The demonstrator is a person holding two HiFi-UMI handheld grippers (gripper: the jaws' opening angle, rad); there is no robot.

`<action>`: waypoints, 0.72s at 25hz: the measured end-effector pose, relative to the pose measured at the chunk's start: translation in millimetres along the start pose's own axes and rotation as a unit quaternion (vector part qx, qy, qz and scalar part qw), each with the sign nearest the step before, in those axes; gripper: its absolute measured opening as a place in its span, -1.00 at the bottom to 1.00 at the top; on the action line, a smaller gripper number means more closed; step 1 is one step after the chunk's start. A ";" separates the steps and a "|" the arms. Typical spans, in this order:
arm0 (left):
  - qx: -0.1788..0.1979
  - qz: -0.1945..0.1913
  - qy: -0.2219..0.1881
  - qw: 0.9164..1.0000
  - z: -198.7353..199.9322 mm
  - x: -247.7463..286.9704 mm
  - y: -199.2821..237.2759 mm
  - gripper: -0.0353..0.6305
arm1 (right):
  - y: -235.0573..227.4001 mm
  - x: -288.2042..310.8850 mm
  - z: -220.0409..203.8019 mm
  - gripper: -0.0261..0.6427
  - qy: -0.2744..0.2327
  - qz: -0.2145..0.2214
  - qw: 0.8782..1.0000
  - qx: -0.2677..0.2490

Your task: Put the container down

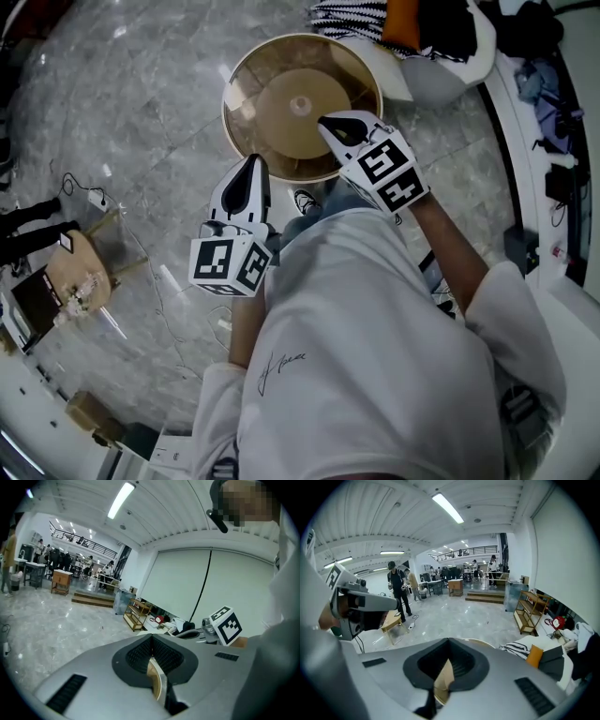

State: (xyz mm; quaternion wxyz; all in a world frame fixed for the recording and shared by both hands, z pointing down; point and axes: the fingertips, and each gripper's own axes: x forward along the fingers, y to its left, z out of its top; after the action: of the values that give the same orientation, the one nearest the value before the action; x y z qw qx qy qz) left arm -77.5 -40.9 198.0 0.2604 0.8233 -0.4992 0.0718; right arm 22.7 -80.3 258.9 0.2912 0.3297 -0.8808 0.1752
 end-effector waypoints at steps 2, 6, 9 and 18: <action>-0.002 0.008 0.002 1.000 -1.2 -3.7 1.9 -0.84 | 0.7 -5.5 3.2 -0.87 -0.007 -0.010 1.000 0.008; 0.000 0.009 -0.002 1.000 0.8 -12.0 4.6 -0.84 | 5.9 -17.0 13.6 -0.87 -0.021 -0.022 0.999 0.015; 0.001 0.012 -0.013 1.000 4.5 -20.1 5.6 -0.84 | 12.6 -29.3 17.7 -0.87 -0.031 -0.026 0.999 0.023; -0.003 0.015 -0.037 0.999 11.9 -39.8 5.8 -0.84 | 30.9 -61.1 27.5 -0.88 -0.072 -0.026 0.997 0.027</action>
State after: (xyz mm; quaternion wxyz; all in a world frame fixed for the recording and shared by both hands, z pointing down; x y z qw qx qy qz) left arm -103.7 -17.8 174.8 0.2436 0.8170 -0.5208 0.0436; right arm 28.2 -42.6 195.7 0.2227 0.3724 -0.8852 0.1676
